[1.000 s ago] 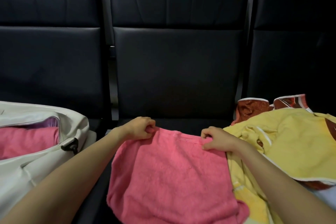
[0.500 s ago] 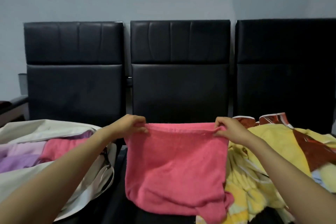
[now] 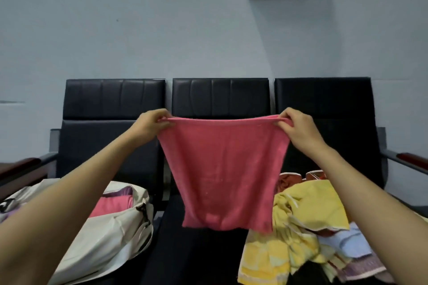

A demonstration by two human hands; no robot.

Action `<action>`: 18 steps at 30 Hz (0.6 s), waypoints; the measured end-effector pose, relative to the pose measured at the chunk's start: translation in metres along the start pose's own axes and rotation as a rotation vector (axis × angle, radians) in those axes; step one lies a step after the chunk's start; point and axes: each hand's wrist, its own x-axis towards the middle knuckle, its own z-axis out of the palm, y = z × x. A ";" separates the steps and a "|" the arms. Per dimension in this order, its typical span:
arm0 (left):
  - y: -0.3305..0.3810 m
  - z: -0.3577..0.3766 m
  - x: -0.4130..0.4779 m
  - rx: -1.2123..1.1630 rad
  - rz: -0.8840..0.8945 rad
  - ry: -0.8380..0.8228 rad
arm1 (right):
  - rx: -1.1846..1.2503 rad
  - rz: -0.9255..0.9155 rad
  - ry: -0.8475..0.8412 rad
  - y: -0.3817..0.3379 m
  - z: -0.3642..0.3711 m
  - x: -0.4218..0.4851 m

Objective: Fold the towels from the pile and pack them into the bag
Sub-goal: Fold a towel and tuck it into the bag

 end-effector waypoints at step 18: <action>0.029 -0.013 -0.011 -0.468 -0.153 0.220 | 0.195 0.081 0.066 -0.019 -0.023 -0.007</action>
